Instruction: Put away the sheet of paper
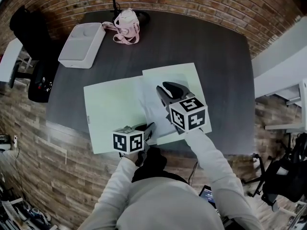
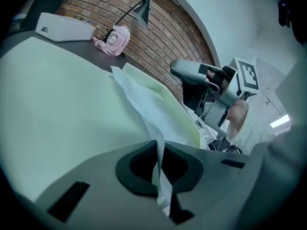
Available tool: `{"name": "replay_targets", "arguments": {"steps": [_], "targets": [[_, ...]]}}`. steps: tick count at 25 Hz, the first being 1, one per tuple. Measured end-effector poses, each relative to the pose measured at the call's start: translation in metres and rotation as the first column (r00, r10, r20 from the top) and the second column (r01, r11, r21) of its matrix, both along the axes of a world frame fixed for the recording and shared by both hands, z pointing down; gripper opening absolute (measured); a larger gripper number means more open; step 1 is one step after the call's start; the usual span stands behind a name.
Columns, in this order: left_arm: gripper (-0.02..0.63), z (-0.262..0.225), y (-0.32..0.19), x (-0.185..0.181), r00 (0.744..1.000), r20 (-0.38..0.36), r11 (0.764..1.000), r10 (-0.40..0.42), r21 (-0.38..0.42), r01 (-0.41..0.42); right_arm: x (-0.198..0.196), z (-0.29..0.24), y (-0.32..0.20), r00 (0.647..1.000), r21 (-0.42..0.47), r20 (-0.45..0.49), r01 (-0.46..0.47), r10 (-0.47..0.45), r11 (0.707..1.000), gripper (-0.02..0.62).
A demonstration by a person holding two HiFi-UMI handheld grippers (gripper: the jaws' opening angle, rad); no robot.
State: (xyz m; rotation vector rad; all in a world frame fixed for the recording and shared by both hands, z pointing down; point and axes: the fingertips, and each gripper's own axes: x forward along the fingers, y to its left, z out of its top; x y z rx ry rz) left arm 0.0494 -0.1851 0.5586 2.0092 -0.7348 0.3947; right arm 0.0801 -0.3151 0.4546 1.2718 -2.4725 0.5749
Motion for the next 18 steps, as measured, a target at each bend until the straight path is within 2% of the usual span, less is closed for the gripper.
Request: {"name": "replay_targets", "arguments": {"steps": [7,18], "targets": [[0.017,-0.003,-0.003,0.017,0.998,0.018,0.998,0.058,0.02,-0.059,0.033,-0.024,0.034,0.996,0.019,0.057,-0.068,0.067,0.998,0.114],[0.017,-0.004,-0.004,0.041,0.99,0.035,0.99,0.134,0.033,-0.136,0.065,-0.041,0.074,0.986,0.032,0.091,-0.143,0.14,0.989,0.109]]}}
